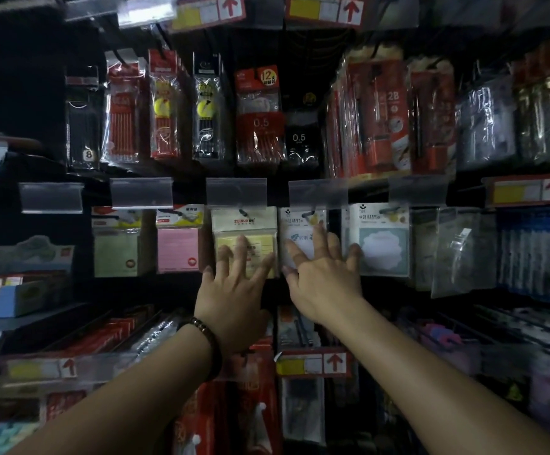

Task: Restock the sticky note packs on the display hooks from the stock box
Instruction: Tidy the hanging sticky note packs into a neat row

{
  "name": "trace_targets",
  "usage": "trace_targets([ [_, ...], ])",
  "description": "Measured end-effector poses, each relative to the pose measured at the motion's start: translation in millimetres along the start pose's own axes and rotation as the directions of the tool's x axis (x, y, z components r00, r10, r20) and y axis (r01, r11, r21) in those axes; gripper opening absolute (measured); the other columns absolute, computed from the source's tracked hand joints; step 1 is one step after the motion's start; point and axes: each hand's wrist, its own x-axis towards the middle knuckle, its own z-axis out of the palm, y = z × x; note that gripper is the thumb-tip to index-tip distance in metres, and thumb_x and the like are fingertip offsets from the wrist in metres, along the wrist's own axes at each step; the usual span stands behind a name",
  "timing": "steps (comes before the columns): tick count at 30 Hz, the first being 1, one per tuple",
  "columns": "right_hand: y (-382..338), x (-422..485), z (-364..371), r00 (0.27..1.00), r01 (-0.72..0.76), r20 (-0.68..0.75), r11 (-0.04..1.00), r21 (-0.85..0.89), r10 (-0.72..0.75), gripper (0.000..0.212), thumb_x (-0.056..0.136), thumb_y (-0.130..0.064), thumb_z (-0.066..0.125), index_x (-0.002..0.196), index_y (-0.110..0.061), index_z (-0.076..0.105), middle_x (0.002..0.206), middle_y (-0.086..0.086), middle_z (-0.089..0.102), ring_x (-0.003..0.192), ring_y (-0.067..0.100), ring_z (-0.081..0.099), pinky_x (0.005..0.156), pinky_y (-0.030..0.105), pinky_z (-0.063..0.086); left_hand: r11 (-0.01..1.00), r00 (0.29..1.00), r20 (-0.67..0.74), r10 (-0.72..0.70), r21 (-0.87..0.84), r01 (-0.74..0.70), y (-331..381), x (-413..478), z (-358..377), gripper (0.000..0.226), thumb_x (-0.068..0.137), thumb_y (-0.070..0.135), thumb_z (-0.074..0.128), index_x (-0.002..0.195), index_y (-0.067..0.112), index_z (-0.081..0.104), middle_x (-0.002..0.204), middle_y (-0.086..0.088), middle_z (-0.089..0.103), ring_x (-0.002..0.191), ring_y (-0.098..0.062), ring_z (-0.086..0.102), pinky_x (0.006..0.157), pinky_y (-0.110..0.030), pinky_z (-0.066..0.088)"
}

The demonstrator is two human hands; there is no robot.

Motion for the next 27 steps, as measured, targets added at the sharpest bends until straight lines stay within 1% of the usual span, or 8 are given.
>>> trace_targets([
  [3,6.9,-17.2,-2.7,0.995,0.058,-0.08,0.998,0.0,-0.058,0.063,0.108,-0.055,0.029,0.167,-0.035,0.016,0.176,0.016,0.0,0.161,0.039,0.005,0.123,0.066,0.012,1.0,1.0,0.0,-0.012,-0.009,0.012,1.5,-2.2,-2.5,0.1,0.098,0.06,0.057,0.165,0.04,-0.016,0.172,-0.016,-0.029,0.161,-0.048,-0.01,0.129,-0.063,0.018],
  [6,23.6,-44.5,-4.2,0.965,0.088,-0.247,0.996,0.007,-0.084,0.059,0.104,-0.05,0.041,0.158,-0.025,0.041,0.166,0.016,0.032,0.15,0.035,0.032,0.116,0.056,0.033,1.0,1.0,-0.006,-0.022,-0.022,0.022,7.7,-3.9,-7.7,0.099,0.097,0.06,0.058,0.166,0.037,-0.01,0.172,-0.016,-0.025,0.16,-0.048,-0.006,0.129,-0.063,0.02],
  [9,51.9,-64.7,-2.8,0.934,0.01,-0.358,1.0,0.007,-0.007,0.056,0.099,-0.047,0.051,0.15,-0.022,0.05,0.153,0.016,0.044,0.14,0.036,0.041,0.108,0.053,0.04,0.999,0.999,-0.034,0.019,-0.042,-0.02,18.2,-4.2,-15.0,0.095,0.098,0.058,0.059,0.166,0.036,-0.003,0.174,-0.015,-0.021,0.161,-0.047,-0.006,0.129,-0.062,0.019],
  [11,70.9,-70.2,-4.9,0.93,-0.09,-0.355,0.996,0.027,0.094,0.062,0.1,-0.05,0.052,0.156,-0.024,0.044,0.16,0.019,0.034,0.146,0.039,0.035,0.113,0.056,0.039,0.998,0.998,-0.037,0.042,-0.047,-0.044,27.5,-2.8,-18.4,0.093,0.1,0.058,0.057,0.166,0.04,-0.005,0.174,-0.014,-0.022,0.161,-0.047,-0.01,0.13,-0.062,0.016],
  [13,86.0,-68.3,-4.7,0.938,-0.169,-0.301,0.985,0.033,0.171,0.07,0.101,-0.057,0.047,0.164,-0.031,0.027,0.17,0.021,0.013,0.153,0.043,0.022,0.119,0.059,0.032,0.998,0.999,-0.028,0.045,-0.031,-0.045,37.1,1.2,-18.9,0.092,0.1,0.059,0.056,0.165,0.046,-0.009,0.173,-0.016,-0.026,0.159,-0.05,-0.014,0.13,-0.065,0.013],
  [17,100.7,-53.4,3.6,0.971,-0.156,-0.164,0.982,0.108,0.172,0.077,0.104,-0.067,0.034,0.167,-0.044,-0.003,0.173,0.013,-0.023,0.16,0.041,-0.005,0.129,0.059,0.018,1.0,1.0,0.018,-0.009,-0.005,0.009,49.6,11.2,-15.4,0.094,0.1,0.058,0.055,0.163,0.05,-0.014,0.169,-0.018,-0.034,0.156,-0.056,-0.019,0.126,-0.071,0.014],
  [20,102.2,-40.1,7.6,0.975,-0.15,-0.142,0.978,0.146,0.171,0.074,0.104,-0.067,0.033,0.166,-0.044,-0.001,0.174,0.013,-0.02,0.161,0.04,-0.015,0.13,0.06,0.016,1.0,0.999,0.036,-0.018,0.026,0.017,49.1,15.6,-9.9,0.093,0.101,0.063,0.051,0.163,0.048,-0.016,0.166,-0.018,-0.039,0.156,-0.054,-0.02,0.127,-0.069,0.013],
  [27,100.7,-12.3,6.2,0.978,-0.208,-0.001,0.968,0.144,0.21,0.069,0.106,-0.065,0.031,0.166,-0.046,0.004,0.174,0.009,-0.022,0.161,0.039,-0.013,0.13,0.059,0.016,0.999,0.998,0.064,0.01,0.041,-0.013,43.0,16.1,-9.7,0.093,0.1,0.069,0.047,0.162,0.048,-0.018,0.166,-0.016,-0.041,0.156,-0.053,-0.022,0.128,-0.069,0.011],
])
